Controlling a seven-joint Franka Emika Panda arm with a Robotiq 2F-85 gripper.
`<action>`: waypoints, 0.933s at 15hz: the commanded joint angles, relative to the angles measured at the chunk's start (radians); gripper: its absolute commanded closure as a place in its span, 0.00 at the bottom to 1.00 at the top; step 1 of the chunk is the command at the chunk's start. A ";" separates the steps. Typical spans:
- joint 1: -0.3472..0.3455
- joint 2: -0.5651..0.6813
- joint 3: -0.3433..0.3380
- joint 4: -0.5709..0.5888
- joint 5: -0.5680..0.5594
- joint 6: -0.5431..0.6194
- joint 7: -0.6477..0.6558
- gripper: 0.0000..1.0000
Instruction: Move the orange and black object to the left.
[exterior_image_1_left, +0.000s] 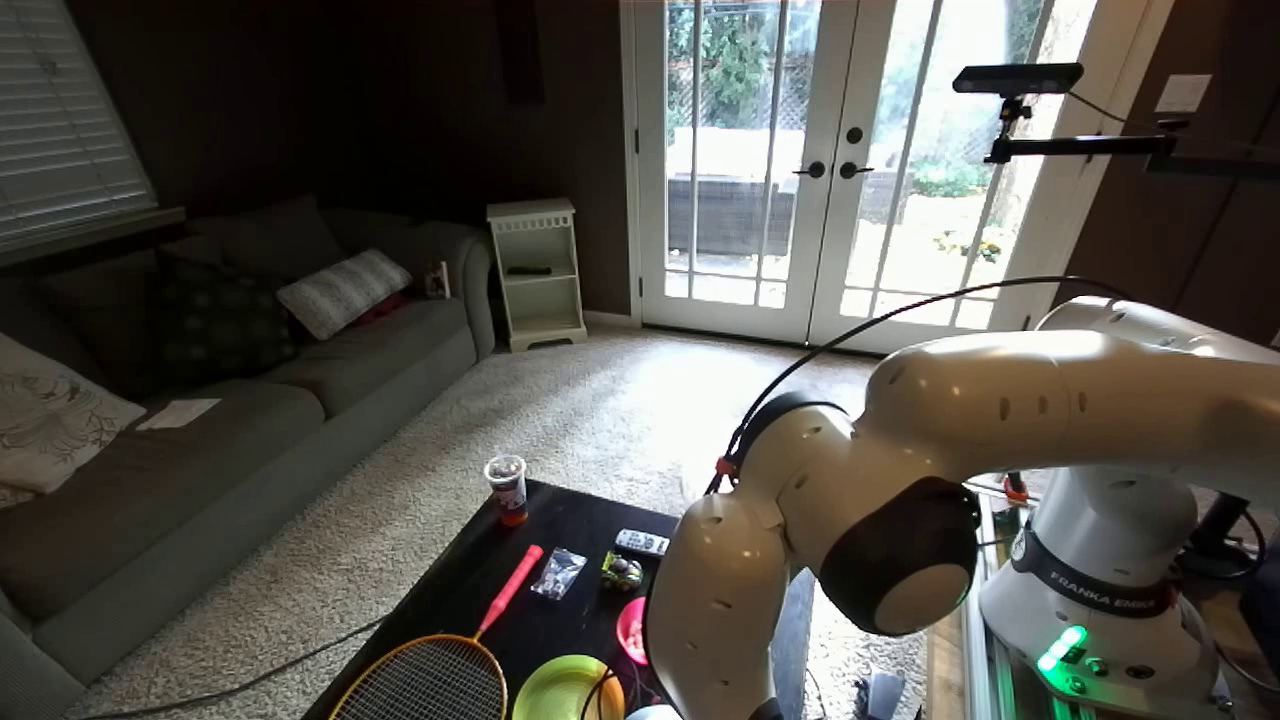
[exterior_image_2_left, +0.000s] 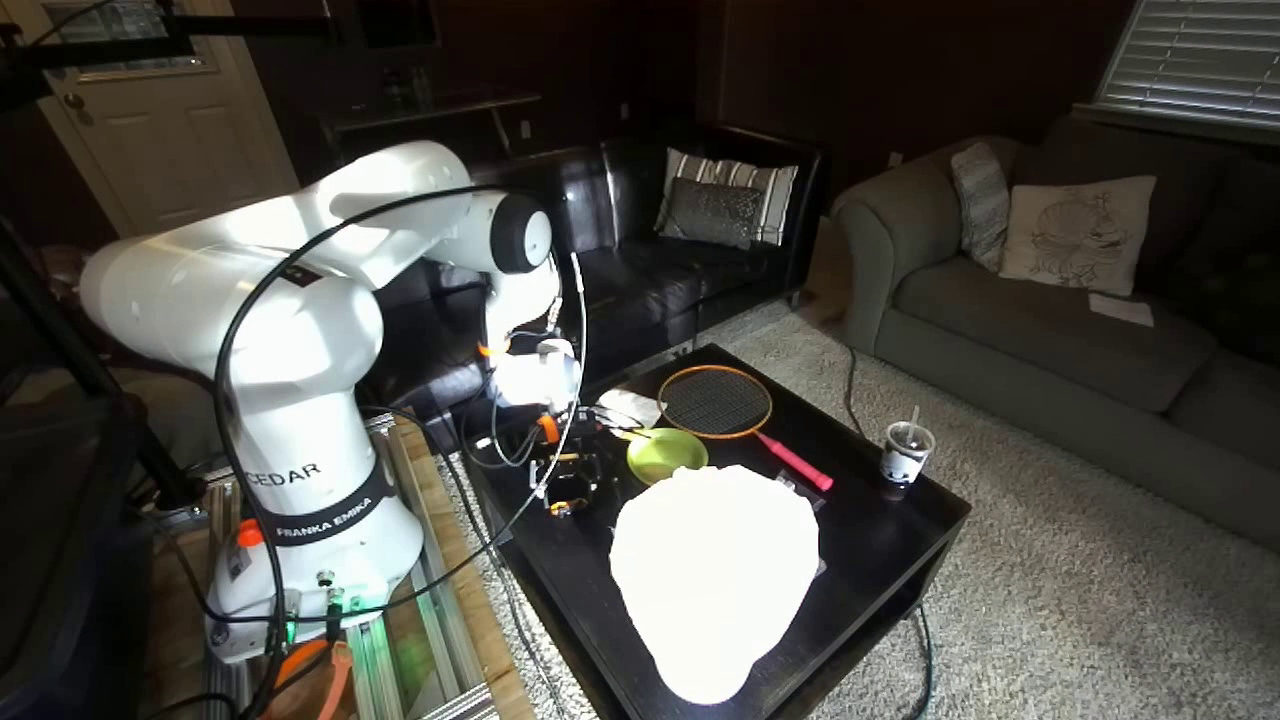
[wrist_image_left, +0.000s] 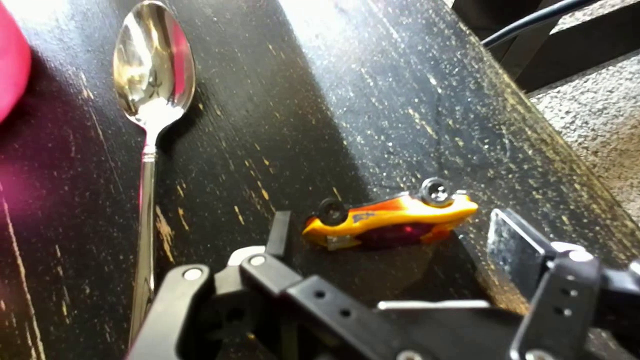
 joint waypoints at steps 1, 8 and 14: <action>0.018 0.010 -0.007 0.012 -0.041 -0.035 0.000 0.00; 0.013 0.018 -0.007 0.016 -0.056 -0.040 -0.008 0.26; 0.007 0.010 -0.009 0.008 -0.061 -0.026 -0.004 0.44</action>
